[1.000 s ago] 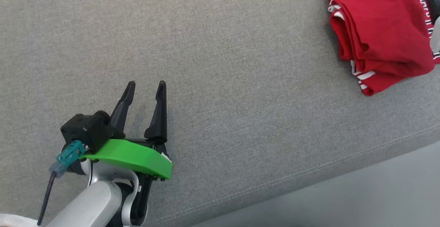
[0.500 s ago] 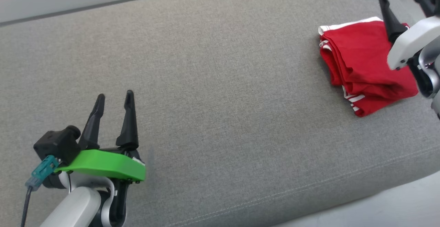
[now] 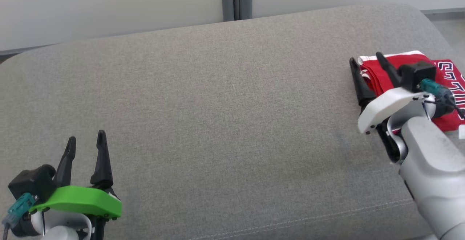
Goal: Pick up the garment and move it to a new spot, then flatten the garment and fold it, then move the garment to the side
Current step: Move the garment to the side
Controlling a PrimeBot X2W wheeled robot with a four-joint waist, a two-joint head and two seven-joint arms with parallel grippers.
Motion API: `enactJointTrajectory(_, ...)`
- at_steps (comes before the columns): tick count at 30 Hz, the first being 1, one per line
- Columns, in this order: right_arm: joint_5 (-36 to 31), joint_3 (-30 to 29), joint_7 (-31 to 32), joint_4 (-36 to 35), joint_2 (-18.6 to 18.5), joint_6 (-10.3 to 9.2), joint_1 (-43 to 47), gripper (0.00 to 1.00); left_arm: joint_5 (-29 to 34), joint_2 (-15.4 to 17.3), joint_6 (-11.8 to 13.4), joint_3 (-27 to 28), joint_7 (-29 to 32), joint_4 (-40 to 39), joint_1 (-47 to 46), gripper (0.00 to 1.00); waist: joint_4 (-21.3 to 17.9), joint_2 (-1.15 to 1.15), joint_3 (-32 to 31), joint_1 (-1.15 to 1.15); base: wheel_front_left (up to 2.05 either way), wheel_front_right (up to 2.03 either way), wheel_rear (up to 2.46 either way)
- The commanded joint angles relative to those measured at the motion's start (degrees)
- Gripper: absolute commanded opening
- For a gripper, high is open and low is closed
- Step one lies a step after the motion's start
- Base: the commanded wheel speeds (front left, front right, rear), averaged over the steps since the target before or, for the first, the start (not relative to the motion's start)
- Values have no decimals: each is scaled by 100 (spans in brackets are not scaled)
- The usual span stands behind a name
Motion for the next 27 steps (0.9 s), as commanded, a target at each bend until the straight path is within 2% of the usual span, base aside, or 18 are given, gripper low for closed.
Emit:
enactJointTrajectory(1, -160, -165, -17, -100, 123, -9, 238, 100, 70, 3, 5, 53, -42, 32, 160, 100, 121, 0, -166, 1, 0, 0, 0)
enactJointTrajectory(8, -831, -952, 57, -676, 789, -9, 1224, 100, 121, -25, -80, 206, -39, 121, 631, 100, 214, 0, -432, 1, 0, 0, 0)
enactJointTrajectory(14, -1259, -1437, 359, -1556, 1331, -9, 2121, 100, 189, -111, -149, 232, -42, 129, 897, 100, 261, 0, -570, 1, 0, 0, 0)
enactJointTrajectory(21, -1518, -1567, 767, -2641, 1572, -9, 2933, 100, 370, -191, -262, 218, -43, 90, 1155, 100, 253, 0, -660, 1, 0, 0, 0)
enactJointTrajectory(27, -1457, -1637, 1005, -3183, 1611, -8, 3346, 100, 483, -244, -371, 119, -43, 135, 1185, 100, 288, 0, -763, 1, 0, 0, 0)
